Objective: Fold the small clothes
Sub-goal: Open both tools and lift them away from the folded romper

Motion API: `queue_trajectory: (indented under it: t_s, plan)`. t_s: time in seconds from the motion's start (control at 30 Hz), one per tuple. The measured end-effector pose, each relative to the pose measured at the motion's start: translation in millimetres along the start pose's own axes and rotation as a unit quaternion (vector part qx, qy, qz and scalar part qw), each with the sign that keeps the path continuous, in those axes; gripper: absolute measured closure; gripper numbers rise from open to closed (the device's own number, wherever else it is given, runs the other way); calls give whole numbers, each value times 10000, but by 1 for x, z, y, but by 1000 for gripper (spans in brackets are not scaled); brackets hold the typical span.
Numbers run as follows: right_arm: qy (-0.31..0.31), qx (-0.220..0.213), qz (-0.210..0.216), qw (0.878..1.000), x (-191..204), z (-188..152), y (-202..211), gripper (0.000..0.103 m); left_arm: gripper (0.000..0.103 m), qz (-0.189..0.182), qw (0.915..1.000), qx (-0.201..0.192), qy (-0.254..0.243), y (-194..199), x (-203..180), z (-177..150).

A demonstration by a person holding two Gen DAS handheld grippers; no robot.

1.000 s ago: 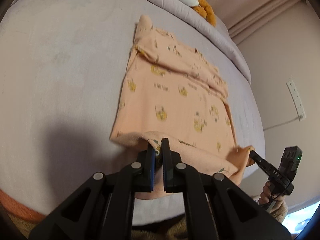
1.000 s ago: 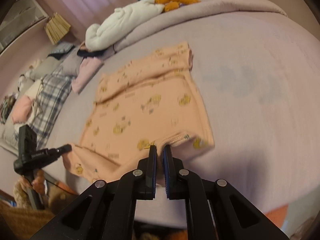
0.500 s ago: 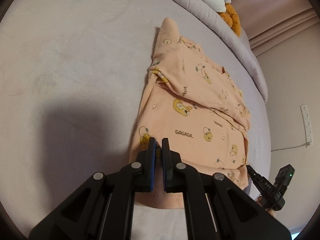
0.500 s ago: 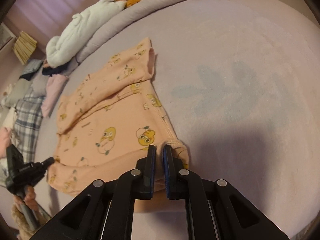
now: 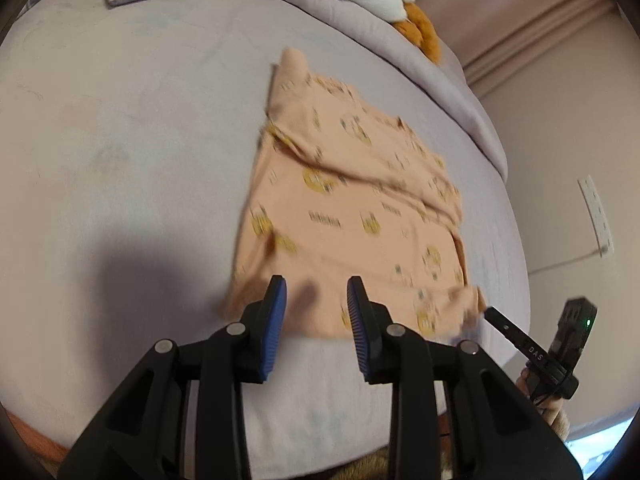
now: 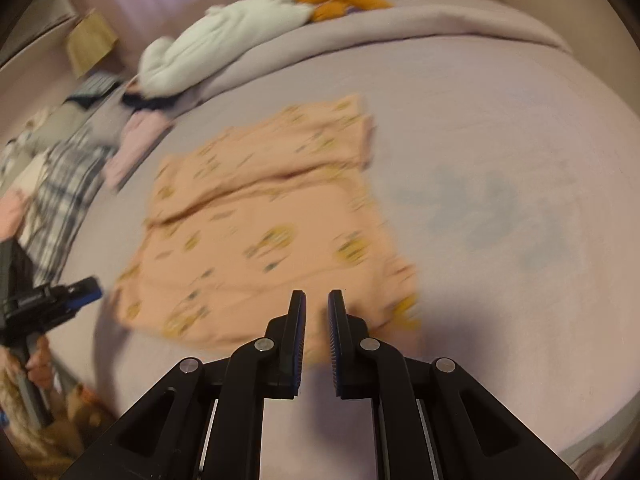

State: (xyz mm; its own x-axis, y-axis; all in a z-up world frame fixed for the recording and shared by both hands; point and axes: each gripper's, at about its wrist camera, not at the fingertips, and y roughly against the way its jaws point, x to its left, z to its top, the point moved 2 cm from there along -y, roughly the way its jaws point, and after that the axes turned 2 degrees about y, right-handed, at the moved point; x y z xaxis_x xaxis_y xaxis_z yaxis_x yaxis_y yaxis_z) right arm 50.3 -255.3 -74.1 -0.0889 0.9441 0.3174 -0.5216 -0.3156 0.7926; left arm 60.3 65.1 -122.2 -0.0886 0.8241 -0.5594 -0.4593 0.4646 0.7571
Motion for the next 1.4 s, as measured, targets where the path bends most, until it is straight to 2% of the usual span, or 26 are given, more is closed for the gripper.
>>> queue_trajectory:
  t_s: [0.1,0.17,0.23,0.4,0.57,0.7,0.83,0.97,1.17,1.2,1.27,1.3,1.33,1.4]
  plan:
    - [201,302,418,9985,19,-13,-14,94,73,-12,9998,218,-29,-11,-1,-19]
    - [199,413,546,9975,24,-18,-22,94,74,68,9992,391,20,-19,3,-29]
    - [242,573,533,9966,27,-21,-33,94,73,101,9990,438,69,-20,7,-34]
    - [401,666,377,9963,36,-11,-49,94,73,166,9993,330,111,-15,10,-31]
    - [583,640,420,9954,50,9,-66,94,73,217,9995,219,114,-8,11,-30]
    - [751,590,287,9950,61,23,-80,94,73,227,9993,259,145,-9,9,-29]
    - [561,553,416,9960,61,36,-87,94,71,211,9993,296,65,-10,4,-29]
    - [515,466,339,9970,60,45,-90,94,67,189,9991,380,-55,-17,-3,-27]
    - [459,292,273,9981,54,51,-79,94,64,358,9987,288,-229,-26,-11,-7]
    - [420,210,248,9986,48,52,-70,94,61,359,9988,213,-243,-25,-12,-2]
    - [344,132,170,9992,39,56,-63,94,46,353,9990,22,-272,-25,-11,12]
    - [268,72,101,9996,30,57,-55,94,46,360,9989,-56,-286,-26,-11,18]
    - [205,33,50,9998,23,59,-50,92,46,390,9987,-128,-314,-29,-10,26]
    - [25,-72,-65,9999,4,60,-37,80,46,473,9982,-171,-340,-36,-7,37]
